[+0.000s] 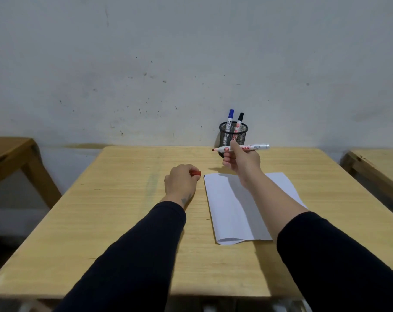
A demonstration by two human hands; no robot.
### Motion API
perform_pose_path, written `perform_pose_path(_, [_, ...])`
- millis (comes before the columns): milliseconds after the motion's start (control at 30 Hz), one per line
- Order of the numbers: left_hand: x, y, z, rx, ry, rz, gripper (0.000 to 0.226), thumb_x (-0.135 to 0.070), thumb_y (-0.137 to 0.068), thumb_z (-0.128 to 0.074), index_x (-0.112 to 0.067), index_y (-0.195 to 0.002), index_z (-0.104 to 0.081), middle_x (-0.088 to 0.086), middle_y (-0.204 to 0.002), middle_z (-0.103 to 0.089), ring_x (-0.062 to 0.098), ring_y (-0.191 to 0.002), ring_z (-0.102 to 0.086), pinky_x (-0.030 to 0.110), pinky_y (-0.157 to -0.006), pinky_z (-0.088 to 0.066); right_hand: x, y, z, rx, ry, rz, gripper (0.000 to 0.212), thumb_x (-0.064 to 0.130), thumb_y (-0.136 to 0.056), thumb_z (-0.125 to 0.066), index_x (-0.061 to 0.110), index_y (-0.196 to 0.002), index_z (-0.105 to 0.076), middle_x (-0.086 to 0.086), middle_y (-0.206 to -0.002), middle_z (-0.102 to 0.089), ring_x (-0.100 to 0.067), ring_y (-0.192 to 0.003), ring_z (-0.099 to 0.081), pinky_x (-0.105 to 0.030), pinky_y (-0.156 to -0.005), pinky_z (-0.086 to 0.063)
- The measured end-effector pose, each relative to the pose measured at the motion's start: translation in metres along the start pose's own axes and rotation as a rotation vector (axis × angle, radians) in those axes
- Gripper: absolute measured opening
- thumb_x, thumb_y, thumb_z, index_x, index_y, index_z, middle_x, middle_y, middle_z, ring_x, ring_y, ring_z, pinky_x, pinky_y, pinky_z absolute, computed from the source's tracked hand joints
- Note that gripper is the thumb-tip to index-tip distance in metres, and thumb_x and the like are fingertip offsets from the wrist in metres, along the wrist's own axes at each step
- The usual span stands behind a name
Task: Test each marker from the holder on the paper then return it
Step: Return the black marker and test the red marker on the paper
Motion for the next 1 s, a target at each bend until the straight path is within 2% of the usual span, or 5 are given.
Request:
perform_pose_path(167, [-0.001,-0.001,-0.005,-0.001,-0.114,-0.097,0.036,-0.048,-0.092,-0.047,-0.026,-0.115,-0.064,-0.006,-0.12,-0.064,0.018,-0.115,-0.052,0.039,-0.096,-0.034,-0.017,0.0,-0.002,-0.037,0.031,0.014,0.028,0.021,-0.092,-0.056,0.004,-0.071,-0.063,-0.012,-0.065,-0.062,-0.018,-0.052,-0.059,-0.024,-0.05,-0.055])
perform_pose_path(333, [0.0,0.002,-0.018,0.105,-0.209,-0.157,0.065,-0.069,-0.08,-0.046,-0.027,-0.129,-0.049,-0.008,-0.137,-0.049,0.013,-0.131,-0.04,0.044,-0.114,-0.018,-0.021,0.001,-0.019,0.081,0.001,0.016,0.023,0.016,-0.093,-0.052,-0.002,-0.098,-0.065,-0.015,-0.075,-0.062,-0.021,-0.057,-0.057,-0.023,-0.048,-0.052])
perform_pose_path(500, [0.005,0.0,-0.029,0.192,-0.277,-0.169,0.092,-0.075,-0.078,-0.042,-0.017,-0.148,-0.027,-0.004,-0.158,-0.027,0.015,-0.149,-0.013,0.05,-0.12,-0.003,-0.022,-0.004,-0.024,0.105,0.205,0.115,0.026,0.026,-0.089,-0.064,0.006,-0.072,-0.062,-0.01,-0.061,-0.061,-0.017,-0.048,-0.057,-0.025,-0.044,-0.053])
perform_pose_path(833, [0.005,-0.001,-0.03,0.193,-0.277,-0.165,0.09,-0.073,-0.079,-0.045,-0.019,-0.148,-0.024,-0.005,-0.158,-0.026,0.013,-0.149,-0.011,0.047,-0.12,-0.002,-0.028,-0.007,-0.019,0.036,0.636,0.296,0.032,0.022,-0.085,-0.058,0.002,-0.062,-0.063,-0.005,-0.053,-0.064,-0.005,-0.04,-0.056,-0.013,-0.044,-0.044])
perform_pose_path(1000, [0.003,0.0,-0.028,0.183,-0.27,-0.17,0.088,-0.072,-0.079,-0.045,-0.02,-0.147,-0.027,-0.005,-0.157,-0.028,0.013,-0.149,-0.013,0.048,-0.121,-0.003,-0.031,-0.01,-0.021,0.064,0.681,0.309,0.034,0.026,-0.083,-0.057,0.004,-0.059,-0.067,-0.005,-0.054,-0.068,-0.014,-0.047,-0.06,-0.025,-0.054,-0.05])
Point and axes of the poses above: each hand's wrist, its own y-axis away from the middle knuckle, its own z-axis out of the back of the hand, x = y × z, the point moved 9 cm from there along -y, towards the middle knuckle
